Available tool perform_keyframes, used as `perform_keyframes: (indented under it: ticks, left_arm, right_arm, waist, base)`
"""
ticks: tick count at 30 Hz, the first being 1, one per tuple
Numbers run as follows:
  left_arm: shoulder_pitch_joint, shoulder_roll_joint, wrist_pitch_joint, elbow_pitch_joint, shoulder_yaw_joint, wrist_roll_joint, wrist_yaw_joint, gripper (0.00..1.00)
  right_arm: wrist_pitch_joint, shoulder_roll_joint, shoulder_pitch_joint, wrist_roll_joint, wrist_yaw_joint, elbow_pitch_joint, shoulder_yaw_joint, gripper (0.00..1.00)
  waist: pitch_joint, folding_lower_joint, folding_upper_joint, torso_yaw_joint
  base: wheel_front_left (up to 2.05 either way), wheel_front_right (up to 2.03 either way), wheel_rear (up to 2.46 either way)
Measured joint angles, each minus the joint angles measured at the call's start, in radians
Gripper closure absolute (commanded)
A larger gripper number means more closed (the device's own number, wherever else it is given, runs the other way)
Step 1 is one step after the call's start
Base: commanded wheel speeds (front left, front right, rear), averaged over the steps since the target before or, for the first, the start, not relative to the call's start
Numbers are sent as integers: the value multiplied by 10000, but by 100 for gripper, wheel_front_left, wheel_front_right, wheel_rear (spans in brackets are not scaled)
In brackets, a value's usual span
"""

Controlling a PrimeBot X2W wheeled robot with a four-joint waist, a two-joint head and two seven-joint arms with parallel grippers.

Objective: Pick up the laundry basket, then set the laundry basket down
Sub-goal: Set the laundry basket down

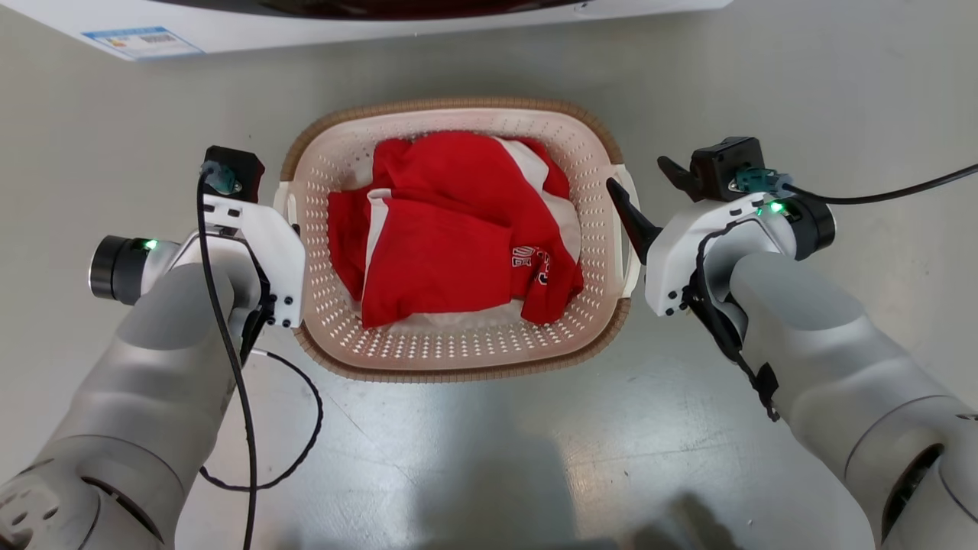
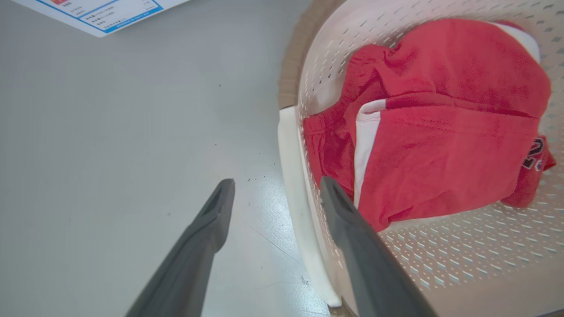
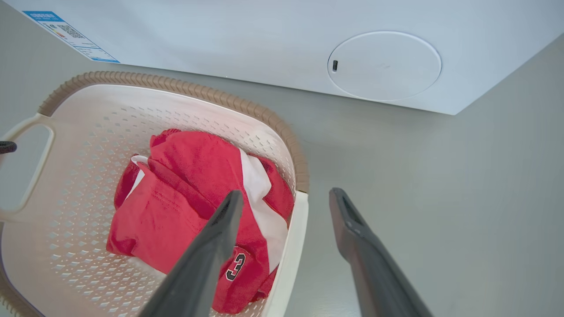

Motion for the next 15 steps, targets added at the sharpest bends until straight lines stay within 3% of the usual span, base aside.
perform_keyframes:
  ticks: [8, 15]
  left_arm:
    - [357, -142, -863, 6, 224, -293, 59, 0]
    - [1087, -309, -1603, 12, 472, -558, -119, 0]
  right_arm:
    - [-2, -173, 22, -945, 0, -111, -1275, 0]
    - [-4, -585, 634, -2529, 0, -652, -3231, 0]
  waist:
    - [-661, 0, 0, 4]
    - [-1623, 0, 0, 39]
  base:
    - [0, 0, 0]
    - [0, 0, 0]
